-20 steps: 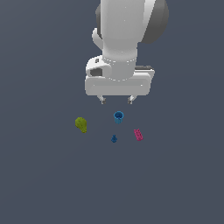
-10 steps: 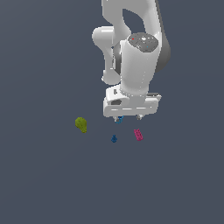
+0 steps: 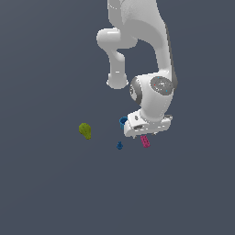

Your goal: Pick up a designated object from a clutter of objects.

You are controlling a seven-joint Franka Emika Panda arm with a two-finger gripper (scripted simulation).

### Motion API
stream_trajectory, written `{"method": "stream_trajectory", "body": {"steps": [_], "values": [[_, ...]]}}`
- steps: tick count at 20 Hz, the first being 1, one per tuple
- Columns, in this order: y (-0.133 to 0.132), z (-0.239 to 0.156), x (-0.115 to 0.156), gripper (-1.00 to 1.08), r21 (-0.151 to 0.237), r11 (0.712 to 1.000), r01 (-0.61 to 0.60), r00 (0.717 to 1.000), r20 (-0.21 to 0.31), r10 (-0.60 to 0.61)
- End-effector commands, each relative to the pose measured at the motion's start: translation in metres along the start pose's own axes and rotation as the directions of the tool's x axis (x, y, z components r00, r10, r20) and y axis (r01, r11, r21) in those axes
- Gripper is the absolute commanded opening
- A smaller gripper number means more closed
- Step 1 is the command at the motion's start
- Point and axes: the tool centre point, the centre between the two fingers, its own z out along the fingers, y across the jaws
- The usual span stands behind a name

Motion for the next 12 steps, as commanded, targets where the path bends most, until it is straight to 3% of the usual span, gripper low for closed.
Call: {"method": "stream_trajectory", "body": {"steps": [1,12], "values": [[-0.011,0.018,-0.003,1.00,0.003,1.000,0.016,1.000,0.002,-0.016],[-0.027,0.045,-0.011,1.00,0.009,0.999,0.038,0.999,0.010,-0.038]]}}
